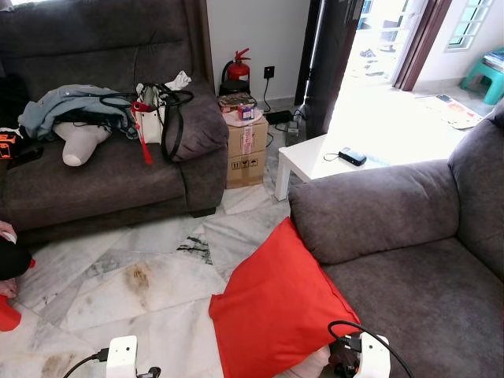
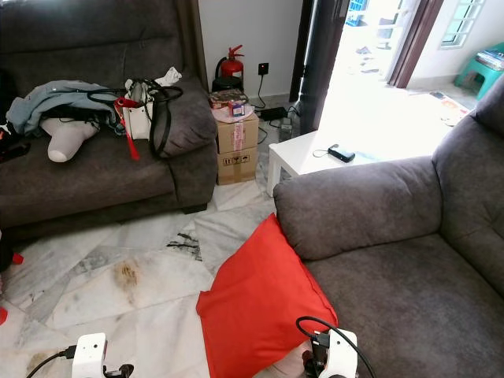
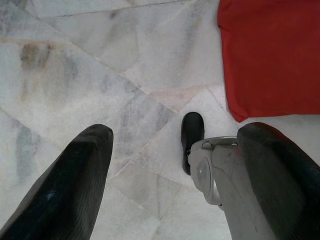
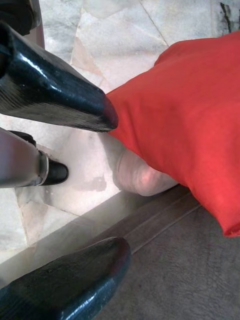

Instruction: Move the pillow to the sofa from floor

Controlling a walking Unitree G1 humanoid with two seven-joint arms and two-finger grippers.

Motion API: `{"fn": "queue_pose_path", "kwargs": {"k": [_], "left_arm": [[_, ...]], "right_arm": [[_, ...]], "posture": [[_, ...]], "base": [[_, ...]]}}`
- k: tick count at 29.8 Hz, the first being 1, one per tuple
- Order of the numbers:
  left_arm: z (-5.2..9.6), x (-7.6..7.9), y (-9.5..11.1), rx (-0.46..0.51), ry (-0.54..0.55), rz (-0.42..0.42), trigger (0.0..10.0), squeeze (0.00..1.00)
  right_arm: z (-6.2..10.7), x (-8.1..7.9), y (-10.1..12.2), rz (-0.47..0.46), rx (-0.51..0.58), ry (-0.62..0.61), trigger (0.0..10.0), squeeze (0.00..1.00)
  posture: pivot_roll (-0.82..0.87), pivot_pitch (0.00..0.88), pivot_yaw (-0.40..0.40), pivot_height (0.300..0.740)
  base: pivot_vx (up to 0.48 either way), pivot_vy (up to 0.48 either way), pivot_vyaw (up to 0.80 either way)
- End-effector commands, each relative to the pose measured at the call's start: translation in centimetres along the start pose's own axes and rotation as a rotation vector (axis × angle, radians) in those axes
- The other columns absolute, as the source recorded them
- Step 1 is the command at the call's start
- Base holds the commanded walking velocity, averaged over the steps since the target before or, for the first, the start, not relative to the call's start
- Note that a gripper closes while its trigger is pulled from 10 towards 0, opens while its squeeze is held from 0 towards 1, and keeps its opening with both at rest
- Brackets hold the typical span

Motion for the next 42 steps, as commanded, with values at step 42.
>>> {"fn": "queue_pose_path", "kwargs": {"k": [42], "left_arm": [[0.02,-0.31,-0.10,-0.003,-0.002,-0.004,10.0,0.00]], "right_arm": [[0.02,0.13,0.03,-0.024,0.014,-0.020,10.0,0.00]], "posture": [[-0.06,0.000,-0.021,0.740]], "base": [[0.067,0.000,-0.06]]}}
Point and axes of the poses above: a point about 5 cm out from each wrist's last joint towards the gripper, its own z axis pointing back from the gripper into the wrist, its own y axis along the axis of the wrist's last joint, x = y × z, the point moved 3 cm from there along -z, pointing out of the wrist towards the gripper, and after that the axes turned 12 degrees about -z, right-handed, at the moved point
